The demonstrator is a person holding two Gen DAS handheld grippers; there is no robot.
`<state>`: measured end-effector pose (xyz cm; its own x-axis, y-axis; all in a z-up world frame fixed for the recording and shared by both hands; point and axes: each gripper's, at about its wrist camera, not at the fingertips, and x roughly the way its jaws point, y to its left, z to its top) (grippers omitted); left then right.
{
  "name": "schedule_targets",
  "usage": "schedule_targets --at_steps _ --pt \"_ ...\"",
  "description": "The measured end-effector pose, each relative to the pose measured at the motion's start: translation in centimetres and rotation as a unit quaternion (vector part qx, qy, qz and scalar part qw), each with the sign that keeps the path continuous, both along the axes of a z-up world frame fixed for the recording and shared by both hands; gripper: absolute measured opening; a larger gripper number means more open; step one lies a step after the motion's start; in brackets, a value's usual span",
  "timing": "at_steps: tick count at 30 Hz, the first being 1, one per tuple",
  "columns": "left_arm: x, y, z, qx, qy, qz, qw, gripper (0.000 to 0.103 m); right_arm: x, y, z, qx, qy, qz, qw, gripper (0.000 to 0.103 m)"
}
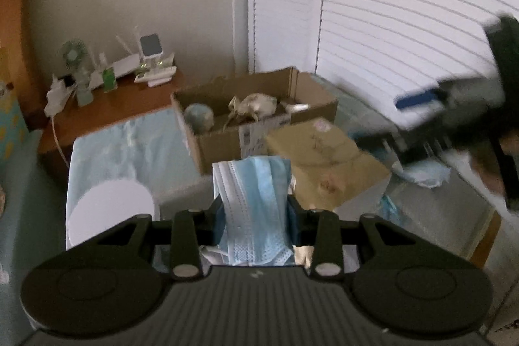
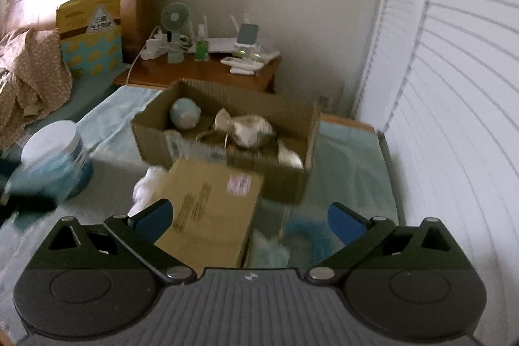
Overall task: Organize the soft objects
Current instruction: 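Drop the brown ring into the box with the right tool while the left tool carries the mask packet there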
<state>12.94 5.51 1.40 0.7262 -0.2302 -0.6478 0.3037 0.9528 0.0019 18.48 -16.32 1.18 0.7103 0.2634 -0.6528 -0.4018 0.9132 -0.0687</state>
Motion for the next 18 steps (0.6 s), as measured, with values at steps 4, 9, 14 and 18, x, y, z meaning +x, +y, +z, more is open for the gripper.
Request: schedule_targets --at_steps 4,9,14,18 --pt "2.0 -0.8 1.3 0.0 -0.005 -0.012 0.9999 0.036 -2.7 -0.8 -0.4 0.012 0.003 -0.019 1.0 0.103" --pt "5.6 -1.5 2.4 0.002 -0.009 -0.003 1.0 0.036 -4.9 -1.5 -0.5 0.013 -0.008 -0.031 0.999 0.103" --pt "9.8 -2.1 3.3 -0.01 -0.009 0.015 0.9998 0.036 -5.6 -2.3 -0.3 0.032 -0.006 -0.03 0.999 0.103" --pt "12.7 -2.8 3.4 0.001 -0.008 0.025 0.9997 0.036 -5.7 -2.6 -0.3 0.036 -0.01 -0.026 0.999 0.103"
